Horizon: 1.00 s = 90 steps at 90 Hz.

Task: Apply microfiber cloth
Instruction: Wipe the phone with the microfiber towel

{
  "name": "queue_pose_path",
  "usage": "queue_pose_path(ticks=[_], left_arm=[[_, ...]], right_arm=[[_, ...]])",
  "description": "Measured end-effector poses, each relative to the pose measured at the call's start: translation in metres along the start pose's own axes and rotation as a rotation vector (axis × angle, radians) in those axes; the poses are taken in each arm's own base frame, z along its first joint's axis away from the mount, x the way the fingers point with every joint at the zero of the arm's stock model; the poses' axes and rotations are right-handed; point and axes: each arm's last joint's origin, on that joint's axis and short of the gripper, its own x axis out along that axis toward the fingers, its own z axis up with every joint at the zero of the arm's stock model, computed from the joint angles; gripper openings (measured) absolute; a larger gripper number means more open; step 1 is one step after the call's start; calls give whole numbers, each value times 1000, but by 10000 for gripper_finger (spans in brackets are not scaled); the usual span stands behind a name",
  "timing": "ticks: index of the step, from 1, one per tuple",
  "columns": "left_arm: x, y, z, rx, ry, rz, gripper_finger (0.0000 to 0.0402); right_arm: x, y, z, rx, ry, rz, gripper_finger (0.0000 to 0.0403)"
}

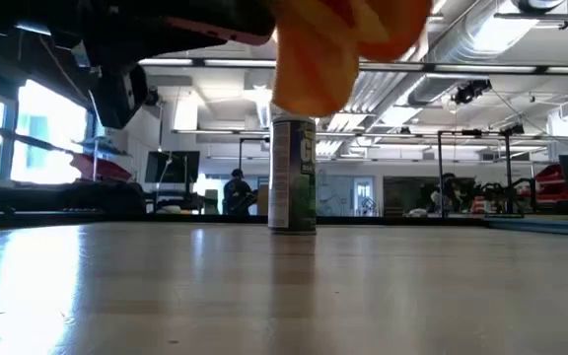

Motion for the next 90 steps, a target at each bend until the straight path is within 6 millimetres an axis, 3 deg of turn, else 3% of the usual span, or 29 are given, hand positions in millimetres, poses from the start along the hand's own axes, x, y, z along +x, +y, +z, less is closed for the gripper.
queue_pose_path(ticks=[13,25,38,52,70,90], left_arm=[[0,4,-5,39,48,25,16],[0,11,-10,64,95,80,16],[2,15,-9,71,69,125,16],[3,18,-9,70,75,141,16],[3,18,-7,65,40,153,16],[9,22,2,42,-15,185,16]], right_arm=[[10,-6,3,-39,-10,-9,0],[32,-15,0,-56,16,-36,0],[50,-19,-2,-8,-55,84,0],[49,-15,-6,-4,-53,171,0],[33,-10,-7,-213,14,54,0],[26,-8,-6,-307,41,-10,0]])
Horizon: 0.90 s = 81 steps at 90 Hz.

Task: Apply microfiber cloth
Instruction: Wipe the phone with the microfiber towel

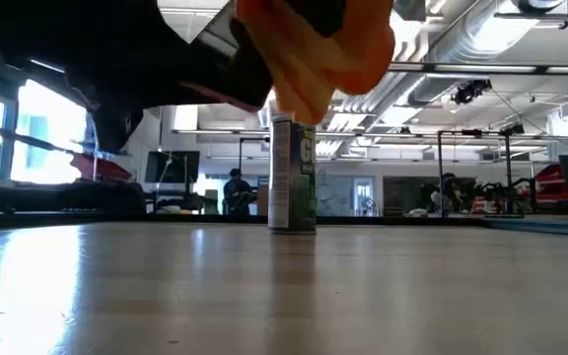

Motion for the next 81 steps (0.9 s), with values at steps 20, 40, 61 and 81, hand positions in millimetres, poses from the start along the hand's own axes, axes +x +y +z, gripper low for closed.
queue_pose_path(ticks=[20,40,61,81], left_arm=[[4,3,2,18,22,-5,16],[4,4,1,17,26,3,16],[3,4,0,28,43,-5,16],[3,4,-1,27,43,-9,17]], right_arm=[[2,4,-5,25,8,31,0],[18,-3,-7,40,23,16,0],[16,0,-5,47,-45,98,0],[15,-3,-6,-72,18,19,0]])
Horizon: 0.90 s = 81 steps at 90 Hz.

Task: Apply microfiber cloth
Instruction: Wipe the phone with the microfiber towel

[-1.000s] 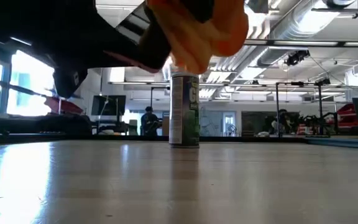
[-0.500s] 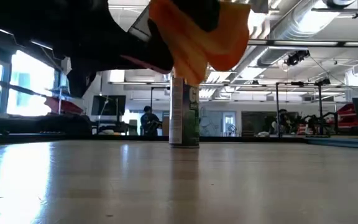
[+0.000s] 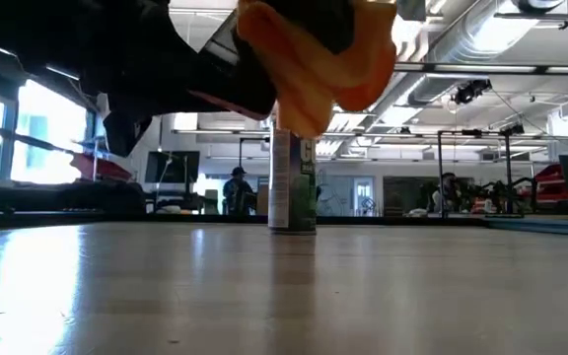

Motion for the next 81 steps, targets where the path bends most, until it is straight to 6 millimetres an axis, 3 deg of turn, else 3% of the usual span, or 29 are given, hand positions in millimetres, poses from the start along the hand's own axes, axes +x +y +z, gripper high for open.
queue_pose_path(ticks=[19,49,81], left_arm=[[0,0,0,0,-1,2,17],[-1,0,-1,6,5,-4,17],[-1,0,-1,-2,-5,7,17]], right_arm=[[7,-6,3,84,-63,25,0],[-7,6,-1,-68,-42,63,0],[15,-11,1,-37,-63,12,0]])
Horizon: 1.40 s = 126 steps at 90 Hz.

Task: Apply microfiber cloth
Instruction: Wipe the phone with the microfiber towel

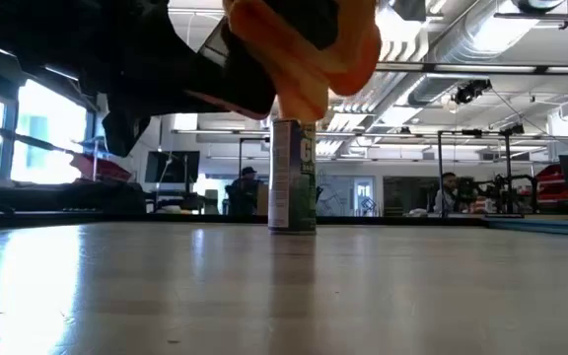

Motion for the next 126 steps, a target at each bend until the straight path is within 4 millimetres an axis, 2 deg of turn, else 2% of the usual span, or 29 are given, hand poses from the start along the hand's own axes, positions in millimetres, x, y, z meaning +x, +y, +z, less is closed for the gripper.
queue_pose_path(ticks=[27,44,61,76,84,113,126], left_arm=[[0,1,-1,5,13,2,17],[0,1,-1,2,11,13,17],[0,1,-2,14,21,7,17],[0,2,-2,13,16,12,17],[0,1,-2,11,15,9,17],[0,1,-1,0,3,14,17],[0,-1,0,3,-3,-1,17]], right_arm=[[5,0,0,12,-73,49,0],[8,-4,-1,14,-45,19,0],[4,2,3,28,-164,107,0],[8,-5,-2,67,-4,-14,0],[9,-5,-3,87,2,-15,0],[-8,9,6,193,-158,160,0],[-14,16,5,227,-156,213,0]])
